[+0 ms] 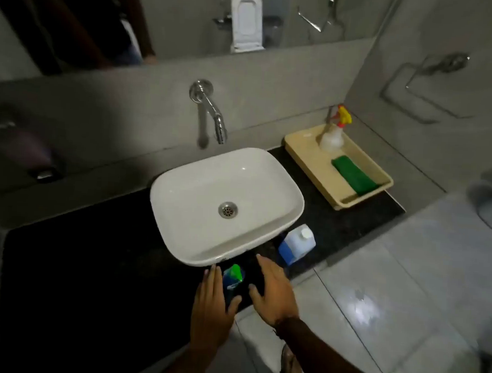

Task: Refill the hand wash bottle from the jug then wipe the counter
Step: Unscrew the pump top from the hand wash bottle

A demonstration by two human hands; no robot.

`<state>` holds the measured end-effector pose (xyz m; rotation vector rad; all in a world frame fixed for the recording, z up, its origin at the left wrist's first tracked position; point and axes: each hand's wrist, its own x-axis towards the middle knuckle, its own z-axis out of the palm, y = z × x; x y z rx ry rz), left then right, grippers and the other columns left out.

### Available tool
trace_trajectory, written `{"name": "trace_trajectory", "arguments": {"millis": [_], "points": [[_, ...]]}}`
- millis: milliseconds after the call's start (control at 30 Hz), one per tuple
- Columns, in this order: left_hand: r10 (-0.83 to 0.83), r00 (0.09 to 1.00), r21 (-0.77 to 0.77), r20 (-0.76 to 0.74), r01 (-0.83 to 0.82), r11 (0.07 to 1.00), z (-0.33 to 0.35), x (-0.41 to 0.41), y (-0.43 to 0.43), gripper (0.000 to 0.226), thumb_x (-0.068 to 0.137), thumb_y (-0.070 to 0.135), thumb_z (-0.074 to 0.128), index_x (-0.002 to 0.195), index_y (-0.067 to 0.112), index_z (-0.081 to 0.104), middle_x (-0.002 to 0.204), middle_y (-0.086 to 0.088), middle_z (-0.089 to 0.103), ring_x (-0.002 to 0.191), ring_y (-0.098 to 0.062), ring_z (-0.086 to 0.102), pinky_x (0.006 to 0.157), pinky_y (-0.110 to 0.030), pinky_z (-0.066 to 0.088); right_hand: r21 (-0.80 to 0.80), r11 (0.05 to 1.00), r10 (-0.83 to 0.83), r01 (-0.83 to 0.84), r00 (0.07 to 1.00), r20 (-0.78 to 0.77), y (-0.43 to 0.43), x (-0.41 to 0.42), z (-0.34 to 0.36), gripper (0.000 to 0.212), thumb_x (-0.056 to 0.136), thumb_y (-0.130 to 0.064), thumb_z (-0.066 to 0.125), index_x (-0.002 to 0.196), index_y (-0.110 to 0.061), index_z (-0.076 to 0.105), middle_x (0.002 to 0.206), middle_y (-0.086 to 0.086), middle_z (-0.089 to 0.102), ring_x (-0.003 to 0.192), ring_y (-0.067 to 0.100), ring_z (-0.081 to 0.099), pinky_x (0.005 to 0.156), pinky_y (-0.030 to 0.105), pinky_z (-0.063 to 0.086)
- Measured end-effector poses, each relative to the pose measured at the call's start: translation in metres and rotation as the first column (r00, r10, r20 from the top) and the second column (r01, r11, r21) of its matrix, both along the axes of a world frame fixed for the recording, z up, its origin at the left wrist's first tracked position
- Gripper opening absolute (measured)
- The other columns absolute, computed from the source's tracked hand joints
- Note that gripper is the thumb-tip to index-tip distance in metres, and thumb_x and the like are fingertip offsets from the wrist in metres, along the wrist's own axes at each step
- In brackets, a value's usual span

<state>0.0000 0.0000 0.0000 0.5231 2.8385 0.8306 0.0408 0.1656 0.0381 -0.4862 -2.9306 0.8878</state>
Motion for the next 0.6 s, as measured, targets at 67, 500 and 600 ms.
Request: {"name": "trace_trajectory", "arguments": {"millis": [67,500,600], "points": [[-0.059,0.996,0.161,0.063,0.048,0.986,-0.007,-0.015,-0.005,0.083,0.090,0.037,0.074,0.156,0.006,0.034,0.161,-0.012,0.040,0.148,-0.029,0.041,0.117,-0.046,0.041,-0.126,0.987,-0.096,0.095,0.995,-0.007,-0.016,-0.014,0.000,0.066,0.087,-0.040,0.069,0.147,-0.023,0.049,0.143,-0.002,0.055,0.127,0.019,0.052,0.108,0.033,0.044],[-0.072,0.957,0.264,0.281,-0.005,0.964,-0.009,-0.051,-0.001,0.054,0.080,0.009,0.081,0.131,0.020,0.067,0.129,-0.003,0.071,0.119,-0.024,0.067,0.096,-0.030,0.048,-0.193,0.945,-0.288,0.266,0.953,-0.096,-0.052,-0.049,0.007,0.017,0.079,-0.032,0.082,0.092,-0.024,0.075,0.091,-0.009,0.068,0.083,0.009,0.061,0.077,0.033,0.055],[-0.074,0.954,0.282,0.291,-0.011,0.959,-0.009,-0.053,-0.001,0.053,0.080,0.011,0.083,0.130,0.016,0.068,0.128,-0.004,0.072,0.119,-0.024,0.067,0.098,-0.032,0.048,-0.223,0.963,-0.166,0.148,0.984,-0.062,-0.041,-0.047,0.009,0.038,0.080,-0.013,0.076,0.116,-0.025,0.074,0.109,-0.007,0.074,0.099,0.010,0.065,0.091,0.039,0.056]]}}
